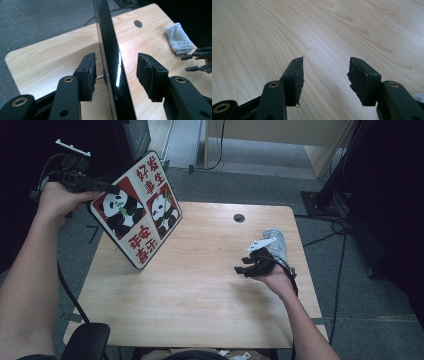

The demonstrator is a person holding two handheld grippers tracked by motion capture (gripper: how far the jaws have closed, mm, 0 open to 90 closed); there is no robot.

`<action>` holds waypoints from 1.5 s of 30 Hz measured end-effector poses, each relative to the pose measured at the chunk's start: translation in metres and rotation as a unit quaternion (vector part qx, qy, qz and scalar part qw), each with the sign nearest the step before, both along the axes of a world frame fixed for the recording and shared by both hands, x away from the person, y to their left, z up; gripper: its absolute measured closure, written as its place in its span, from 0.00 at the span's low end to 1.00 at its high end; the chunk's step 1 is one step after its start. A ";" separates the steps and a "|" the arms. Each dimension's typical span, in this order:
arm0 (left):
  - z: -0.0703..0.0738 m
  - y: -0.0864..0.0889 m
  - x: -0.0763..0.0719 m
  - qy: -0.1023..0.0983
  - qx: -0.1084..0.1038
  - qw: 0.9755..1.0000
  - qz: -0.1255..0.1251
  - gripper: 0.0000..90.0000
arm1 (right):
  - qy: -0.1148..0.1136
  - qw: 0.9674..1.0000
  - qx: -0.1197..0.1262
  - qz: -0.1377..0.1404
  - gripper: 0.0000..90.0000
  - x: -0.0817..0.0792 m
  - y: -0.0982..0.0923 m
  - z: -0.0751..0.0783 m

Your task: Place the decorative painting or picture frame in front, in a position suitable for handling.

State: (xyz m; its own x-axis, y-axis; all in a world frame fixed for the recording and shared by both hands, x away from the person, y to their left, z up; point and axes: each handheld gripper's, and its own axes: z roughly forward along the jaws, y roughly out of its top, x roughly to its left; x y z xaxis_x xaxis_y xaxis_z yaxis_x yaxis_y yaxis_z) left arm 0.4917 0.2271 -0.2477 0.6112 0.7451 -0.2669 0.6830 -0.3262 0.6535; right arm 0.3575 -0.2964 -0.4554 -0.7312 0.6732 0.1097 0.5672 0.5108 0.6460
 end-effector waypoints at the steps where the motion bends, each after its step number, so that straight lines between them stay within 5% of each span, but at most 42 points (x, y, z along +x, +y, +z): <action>1: 0.001 -0.002 0.002 0.001 0.004 1.000 -0.002 0.58 | 0.000 1.000 0.000 -0.001 0.51 0.000 0.000 0.000; 7: 0.004 -0.012 0.020 0.007 0.029 1.000 -0.007 0.61 | 0.000 1.000 0.004 0.000 0.51 0.000 -0.001 0.000; 17: 0.003 -0.019 0.036 0.025 0.038 0.999 -0.016 0.71 | 0.000 1.000 0.005 0.000 0.51 0.000 -0.002 0.001; 33: -0.002 -0.020 0.044 0.079 0.047 0.996 -0.012 0.86 | 0.002 1.000 0.003 -0.001 0.50 0.000 -0.002 0.000; 36: 0.002 -0.023 0.044 0.084 0.062 0.995 -0.007 0.88 | 0.002 1.000 0.003 -0.001 0.50 0.000 -0.003 0.000; 45: 0.008 -0.030 0.039 0.087 0.061 0.994 -0.008 0.89 | 0.004 1.000 0.007 -0.013 0.50 0.002 -0.008 0.000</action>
State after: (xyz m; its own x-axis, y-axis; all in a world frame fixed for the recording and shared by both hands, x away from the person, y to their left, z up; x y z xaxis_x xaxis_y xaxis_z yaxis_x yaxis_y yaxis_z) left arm 0.5312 0.1971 -0.2394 0.5759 0.7691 -0.2770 0.7761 -0.4078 0.4810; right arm 0.3599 -0.3042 -0.4554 -0.7122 0.6909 0.1241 0.5852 0.4867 0.6485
